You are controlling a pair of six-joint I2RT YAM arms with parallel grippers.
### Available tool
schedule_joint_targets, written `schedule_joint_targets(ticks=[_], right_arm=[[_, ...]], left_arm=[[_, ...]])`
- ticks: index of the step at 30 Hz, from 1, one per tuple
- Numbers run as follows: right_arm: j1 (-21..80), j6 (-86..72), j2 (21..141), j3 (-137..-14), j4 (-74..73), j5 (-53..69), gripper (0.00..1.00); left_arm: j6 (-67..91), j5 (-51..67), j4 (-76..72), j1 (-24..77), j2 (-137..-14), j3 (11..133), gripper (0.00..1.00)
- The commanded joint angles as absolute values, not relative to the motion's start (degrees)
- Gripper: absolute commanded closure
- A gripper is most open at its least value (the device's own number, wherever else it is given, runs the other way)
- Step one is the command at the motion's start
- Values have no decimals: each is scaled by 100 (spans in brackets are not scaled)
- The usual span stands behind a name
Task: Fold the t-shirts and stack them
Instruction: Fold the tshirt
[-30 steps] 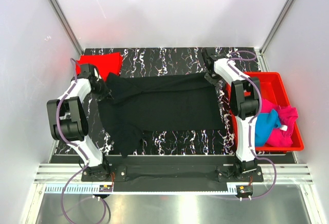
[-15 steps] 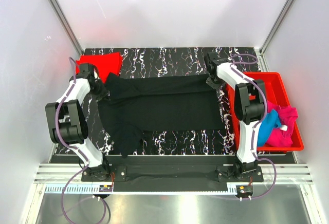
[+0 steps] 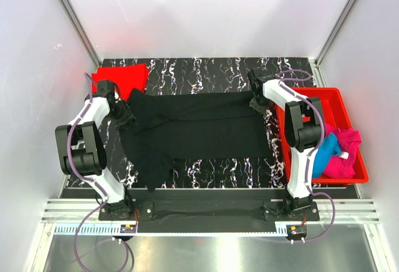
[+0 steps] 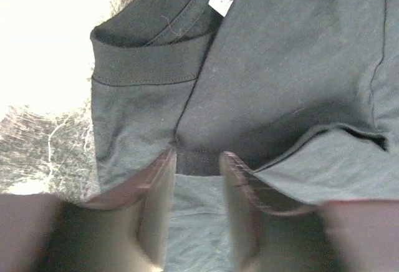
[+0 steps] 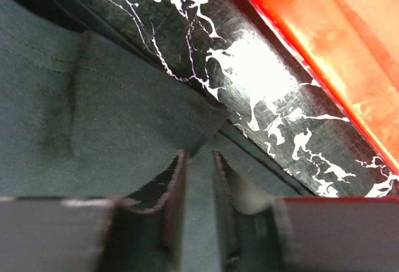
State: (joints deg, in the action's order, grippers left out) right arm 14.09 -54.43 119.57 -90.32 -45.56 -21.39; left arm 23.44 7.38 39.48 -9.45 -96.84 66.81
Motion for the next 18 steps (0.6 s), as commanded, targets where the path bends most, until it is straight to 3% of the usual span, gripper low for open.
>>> schedule_joint_targets(ticks=[1,4,11,18], right_arm=[[1389,-5353,11550,-9237,-4685,-2093,69],[1389,-4827,11487,-9377,-4265,-1638,66],[1389,-3133,11839,-9835,-3465,-441,66],[1380,-1689,12330,-10405,-2926,817,57]], left_arm=[[2277,650,3929,-949,-9256,6855,47],[2119,826,3675,-958,-9228,7250,38],[1653,1256,3665,-940,-10422,8603,37],[1275,1644,3410,-905,-11249,9351,35]])
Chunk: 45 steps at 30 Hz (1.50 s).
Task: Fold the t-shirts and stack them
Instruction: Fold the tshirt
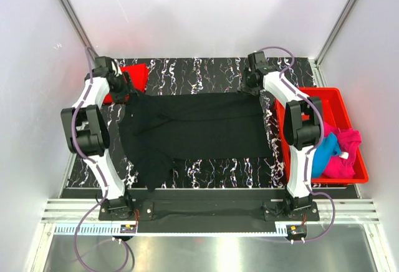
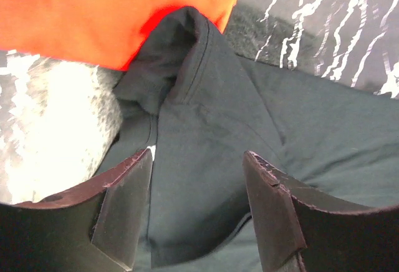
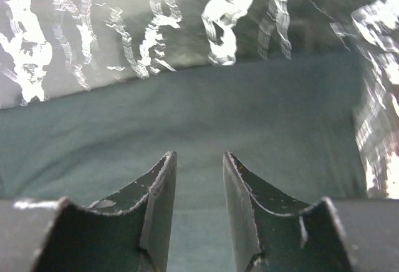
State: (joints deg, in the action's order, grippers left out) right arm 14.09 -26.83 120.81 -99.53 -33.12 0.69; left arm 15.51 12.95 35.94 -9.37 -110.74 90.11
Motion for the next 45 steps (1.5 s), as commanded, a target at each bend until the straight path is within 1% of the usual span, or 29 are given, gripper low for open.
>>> schedule_joint_targets(ticks=[1,5,10,13,16,17,19,20,21,28,32,34,35,37,38,41,42,44,45], right_arm=[[1380,-1418,12566,-10685,-3066,870,56],[1371,-976,13156,-11363,-3410,1107,57],[1310,-923,13728,-11935,-3515,1178,58],[1292,-923,14000,-12207,-3647,1046,59],[1248,-1019,14168,-12305,-3683,792,60],[1239,-1054,14185,-12296,-3683,730,61],[1213,-1177,14238,-12296,-3656,458,62],[1195,-1213,14238,-12287,-3648,387,63],[1169,-1239,14238,-12226,-3569,300,64],[1099,-1379,14238,-12225,-3401,114,67],[1099,-1432,14282,-12401,-3410,132,67],[1099,-1450,14212,-12498,-3454,298,66],[1107,-1494,14160,-12533,-3480,360,63],[1142,-1529,13809,-12350,-3306,675,60],[1169,-1521,13660,-12140,-3209,999,57],[1519,-1205,13115,-11875,-3006,1326,53],[1642,-1108,12896,-11726,-2980,1379,50],[2036,-853,12701,-11541,-2910,1755,48],[2170,-792,12552,-11357,-2779,1941,46]], left_arm=[[1266,1635,3419,-897,-11337,9508,35],[1292,1617,3498,-870,-11741,9817,35],[1397,1811,3139,-853,-11892,9730,35],[1441,1784,3024,-853,-11874,9721,39],[1468,1776,2945,-853,-11856,9729,57],[1485,1732,2936,-853,-11865,9738,75],[1512,1679,2944,-853,-11892,9782,92],[1529,1635,2953,-853,-11900,9800,99],[1538,1600,2971,-853,-11918,9817,100],[1793,1319,2900,-914,-11734,9703,100],[1968,1213,2909,-923,-11558,9686,100],[1986,1317,2936,-932,-11488,9677,100],[1978,1344,2988,-923,-11435,9677,100],[1995,1240,3189,-940,-11365,9668,87],[2030,1091,3251,-949,-11260,9642,74],[2144,1116,3506,-967,-11075,9440,67],[2171,1125,3663,-967,-10900,9265,62],[2249,1064,3744,-967,-10697,9001,56],[2285,1063,3762,-967,-10461,8800,51]])
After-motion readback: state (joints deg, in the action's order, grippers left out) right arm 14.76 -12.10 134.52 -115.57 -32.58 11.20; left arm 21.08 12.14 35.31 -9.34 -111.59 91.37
